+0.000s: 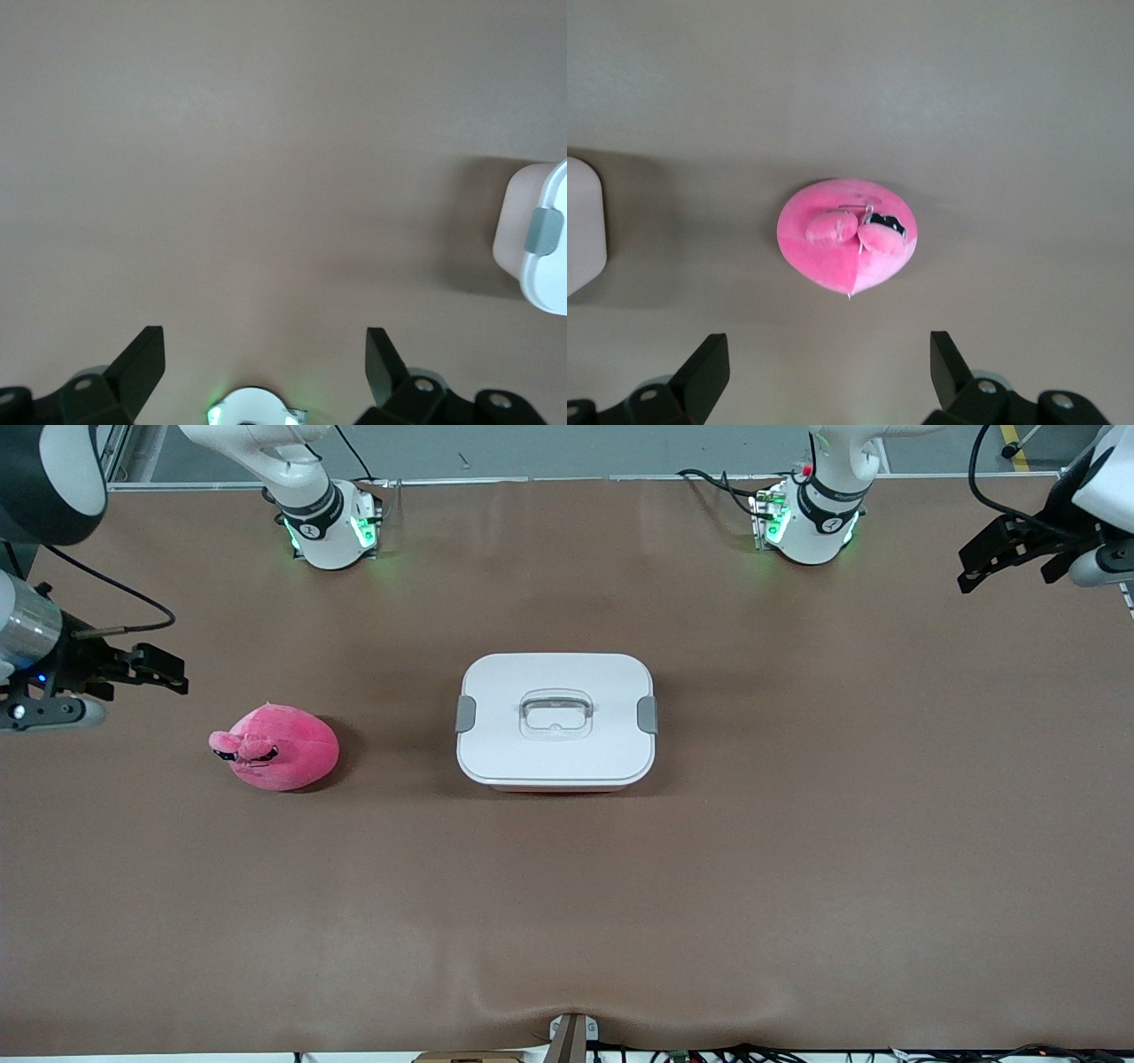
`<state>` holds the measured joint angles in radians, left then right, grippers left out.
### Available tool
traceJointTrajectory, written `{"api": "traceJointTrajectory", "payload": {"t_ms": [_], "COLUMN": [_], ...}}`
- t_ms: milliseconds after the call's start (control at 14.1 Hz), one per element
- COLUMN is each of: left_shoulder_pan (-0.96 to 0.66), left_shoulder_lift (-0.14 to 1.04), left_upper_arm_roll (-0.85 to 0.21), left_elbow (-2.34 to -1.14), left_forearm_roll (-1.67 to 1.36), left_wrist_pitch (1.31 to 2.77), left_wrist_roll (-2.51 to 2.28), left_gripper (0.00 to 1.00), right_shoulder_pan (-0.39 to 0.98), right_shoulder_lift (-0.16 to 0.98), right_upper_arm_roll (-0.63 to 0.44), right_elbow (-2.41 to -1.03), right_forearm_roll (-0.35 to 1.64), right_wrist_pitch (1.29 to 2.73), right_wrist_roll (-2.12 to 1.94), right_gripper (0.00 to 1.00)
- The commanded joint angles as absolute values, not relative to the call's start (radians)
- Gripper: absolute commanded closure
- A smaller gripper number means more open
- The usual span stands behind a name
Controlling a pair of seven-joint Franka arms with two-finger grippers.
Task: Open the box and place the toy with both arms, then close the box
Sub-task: 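Reach the right gripper to the pink plush while the left gripper approaches the lid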
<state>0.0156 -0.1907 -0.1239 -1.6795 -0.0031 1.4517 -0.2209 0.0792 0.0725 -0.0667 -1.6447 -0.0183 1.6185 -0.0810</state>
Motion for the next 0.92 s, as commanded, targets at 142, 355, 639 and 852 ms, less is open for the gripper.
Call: {"api": "traceJointTrajectory", "payload": {"t_ms": [142, 355, 639, 852], "left_shoulder_pan": [0.014, 0.011, 0.011, 0.008], "left_shoulder_lift": [-0.144, -0.091, -0.028, 0.017], "left_upper_arm_roll": [-0.199, -0.259, -0.353, -0.454], "left_elbow": [-1.68, -1.667, -1.643, -1.643], "left_forearm_roll": [-0.057, -0.089, -0.092, -0.095], "left_wrist_pitch": [1.457, 1.459, 1.524, 1.6], "left_wrist_roll": [-0.415, -0.553, -0.763, -0.967], "left_gripper": [0.0, 0.0, 0.0, 0.0], "right_shoulder_pan": [0.081, 0.089, 0.089, 0.084], "right_shoulder_lift": [0.098, 0.118, 0.188, 0.19], "right_upper_arm_roll": [-0.067, -0.067, -0.067, -0.067], "right_elbow": [-1.805, -1.867, -1.874, -1.971], "right_forearm_roll": [-0.028, -0.028, -0.028, -0.018], "right_wrist_pitch": [1.784, 1.891, 1.947, 2.038], "right_wrist_roll": [-0.119, -0.126, -0.124, -0.124], "right_gripper": [0.0, 0.0, 0.0, 0.0]}}
